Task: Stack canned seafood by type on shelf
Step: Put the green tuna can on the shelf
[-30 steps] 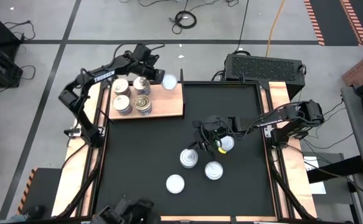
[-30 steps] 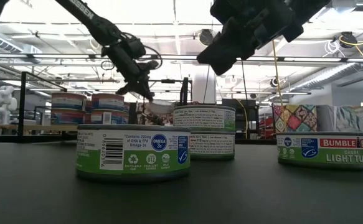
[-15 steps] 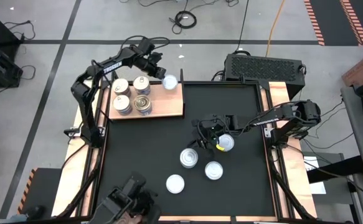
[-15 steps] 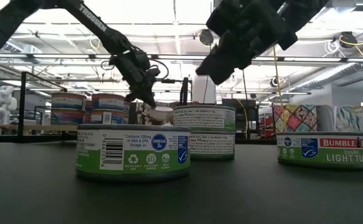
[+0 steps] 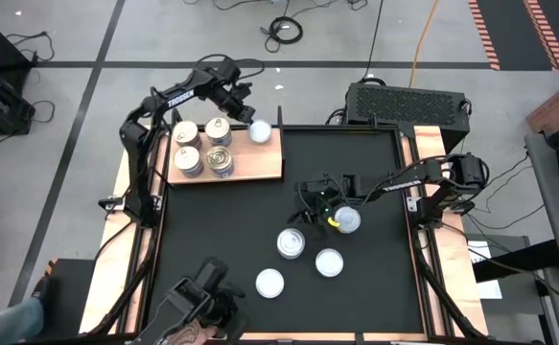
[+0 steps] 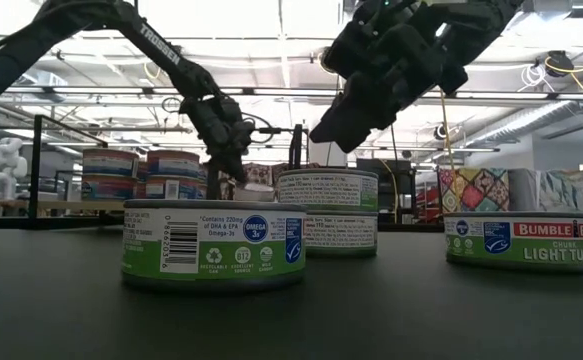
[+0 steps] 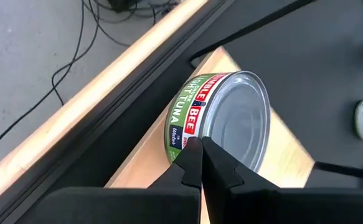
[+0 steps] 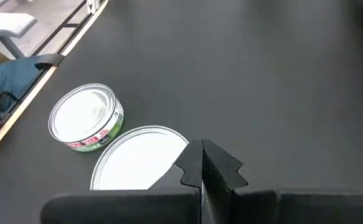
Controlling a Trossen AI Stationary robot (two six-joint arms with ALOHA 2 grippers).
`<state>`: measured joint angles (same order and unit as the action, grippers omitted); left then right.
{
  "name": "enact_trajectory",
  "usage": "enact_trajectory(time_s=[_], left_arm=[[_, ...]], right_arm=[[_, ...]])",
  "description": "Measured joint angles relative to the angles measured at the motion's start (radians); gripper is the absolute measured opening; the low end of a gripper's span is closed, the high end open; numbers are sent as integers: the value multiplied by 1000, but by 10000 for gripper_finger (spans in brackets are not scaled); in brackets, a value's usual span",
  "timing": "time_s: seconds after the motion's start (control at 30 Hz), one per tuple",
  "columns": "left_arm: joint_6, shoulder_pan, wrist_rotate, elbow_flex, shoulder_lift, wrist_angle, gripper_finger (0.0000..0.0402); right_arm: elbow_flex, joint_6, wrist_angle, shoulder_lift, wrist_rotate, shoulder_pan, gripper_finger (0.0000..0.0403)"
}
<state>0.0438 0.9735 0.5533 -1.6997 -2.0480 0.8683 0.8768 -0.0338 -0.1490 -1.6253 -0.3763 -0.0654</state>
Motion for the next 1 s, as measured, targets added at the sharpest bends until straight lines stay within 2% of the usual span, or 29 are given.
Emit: enact_trajectory(time_s=[0.5,1.0], left_arm=[[148,-2,-1,0,-19,84,0],[202,-41,-38,1,-19,84,6]], right_arm=[[0,2,-4,0,0,0,0],[0,3,-4,1,0,0,0]])
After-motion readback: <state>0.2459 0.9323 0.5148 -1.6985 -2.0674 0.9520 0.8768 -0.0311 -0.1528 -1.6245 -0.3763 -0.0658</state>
